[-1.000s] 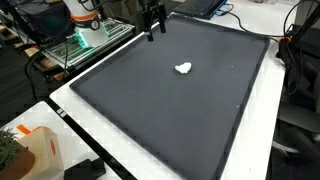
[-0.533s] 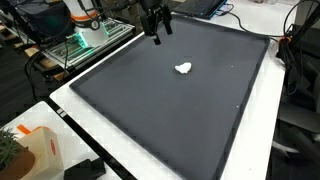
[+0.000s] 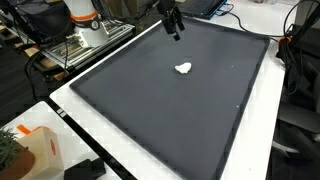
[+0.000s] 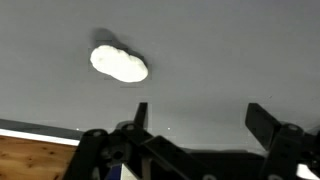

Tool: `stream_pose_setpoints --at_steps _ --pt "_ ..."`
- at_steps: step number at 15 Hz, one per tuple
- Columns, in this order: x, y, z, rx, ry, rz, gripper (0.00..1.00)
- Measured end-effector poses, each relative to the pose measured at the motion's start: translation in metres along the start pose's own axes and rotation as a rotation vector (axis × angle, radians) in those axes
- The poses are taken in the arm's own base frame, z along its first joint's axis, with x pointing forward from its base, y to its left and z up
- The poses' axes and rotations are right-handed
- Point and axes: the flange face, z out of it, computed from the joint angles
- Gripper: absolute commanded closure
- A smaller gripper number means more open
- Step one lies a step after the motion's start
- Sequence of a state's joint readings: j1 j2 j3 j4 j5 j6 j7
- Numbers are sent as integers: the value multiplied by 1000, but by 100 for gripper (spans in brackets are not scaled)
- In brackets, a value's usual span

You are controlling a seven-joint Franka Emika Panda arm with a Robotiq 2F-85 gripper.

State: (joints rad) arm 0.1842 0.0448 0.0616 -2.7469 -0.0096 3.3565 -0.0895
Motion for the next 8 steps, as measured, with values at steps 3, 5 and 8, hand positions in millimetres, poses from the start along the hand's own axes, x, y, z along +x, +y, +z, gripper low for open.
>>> stream_pose_setpoints --at_steps 3,5,8 --pt "-7 2 9 3 0 11 0" --pt "-7 4 10 2 -1 14 0" --pt "-6 3 9 17 10 -20 0"
